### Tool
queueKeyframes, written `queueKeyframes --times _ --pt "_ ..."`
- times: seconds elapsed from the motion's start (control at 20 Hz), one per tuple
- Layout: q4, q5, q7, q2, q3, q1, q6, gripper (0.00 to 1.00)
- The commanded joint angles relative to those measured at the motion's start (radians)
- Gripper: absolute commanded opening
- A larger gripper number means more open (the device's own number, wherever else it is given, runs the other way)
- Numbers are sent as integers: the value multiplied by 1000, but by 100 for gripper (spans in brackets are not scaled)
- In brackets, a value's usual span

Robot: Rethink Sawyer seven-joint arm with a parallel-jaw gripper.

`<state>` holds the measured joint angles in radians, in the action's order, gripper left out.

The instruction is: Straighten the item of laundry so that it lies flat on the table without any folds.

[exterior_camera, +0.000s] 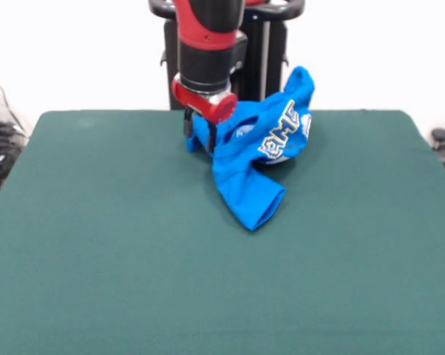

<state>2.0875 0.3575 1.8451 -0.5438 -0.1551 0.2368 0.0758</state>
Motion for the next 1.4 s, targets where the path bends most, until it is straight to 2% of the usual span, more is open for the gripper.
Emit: queueKeyframes --times 0.05,0.6,0.85,1.15,1.4 --pt "31 2 178 24 130 -7 61 100" --pt "39 19 194 -7 100 -49 124 100" --pt "30 31 213 -48 49 -101 195 100" --pt "34 44 239 -62 25 -137 207 100" --pt "52 44 233 -75 41 -125 205 100"
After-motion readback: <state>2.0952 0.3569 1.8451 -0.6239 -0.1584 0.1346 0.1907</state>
